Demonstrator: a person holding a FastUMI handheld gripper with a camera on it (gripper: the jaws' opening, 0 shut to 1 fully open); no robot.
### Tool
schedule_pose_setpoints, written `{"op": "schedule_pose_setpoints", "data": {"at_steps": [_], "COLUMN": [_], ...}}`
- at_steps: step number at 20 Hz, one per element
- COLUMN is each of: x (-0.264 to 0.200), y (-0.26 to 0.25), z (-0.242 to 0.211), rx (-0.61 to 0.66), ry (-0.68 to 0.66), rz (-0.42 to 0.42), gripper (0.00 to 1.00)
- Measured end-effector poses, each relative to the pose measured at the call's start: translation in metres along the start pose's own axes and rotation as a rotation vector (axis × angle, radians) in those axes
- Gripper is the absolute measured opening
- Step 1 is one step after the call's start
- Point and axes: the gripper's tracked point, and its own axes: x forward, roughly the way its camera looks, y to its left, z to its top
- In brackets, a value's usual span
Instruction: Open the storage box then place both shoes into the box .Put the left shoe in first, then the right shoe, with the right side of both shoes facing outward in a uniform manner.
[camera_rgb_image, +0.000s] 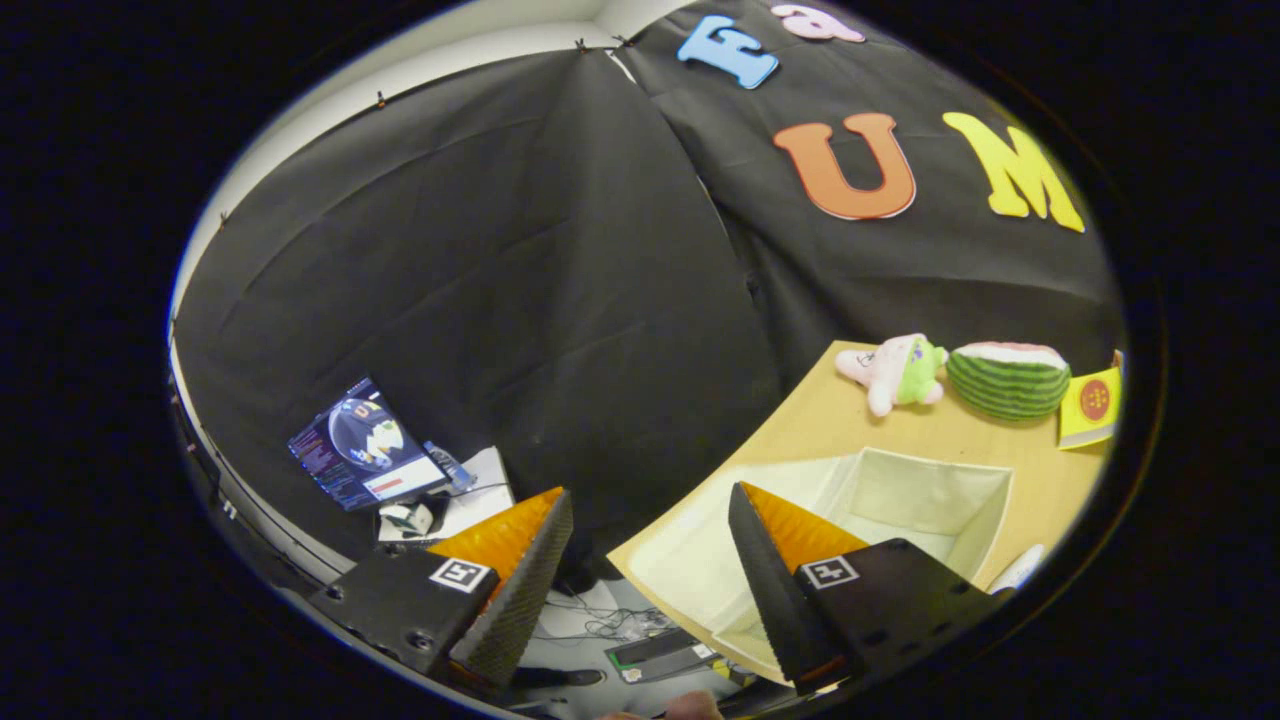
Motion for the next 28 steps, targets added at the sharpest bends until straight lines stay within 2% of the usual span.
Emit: {"op": "schedule_pose_setpoints", "data": {"at_steps": [6, 10, 14, 20, 23, 28], "x": [-0.066, -0.126, -0.182, -0.245, -0.258, -0.236], "y": [-0.064, -0.125, -0.187, -0.276, -0.308, -0.348], "z": [0.008, -0.009, -0.027, -0.095, -0.146, -0.213], "rx": [-0.058, -0.07, -0.026, 0.039, 0.117, 0.252], "ry": [-0.093, -0.104, -0.12, 0.03, 0.158, 0.342], "rz": [-0.169, -0.33, -0.473, -0.645, -0.673, -0.63], "gripper": [0.98, 0.98, 0.99, 0.98, 0.99, 0.98]}}
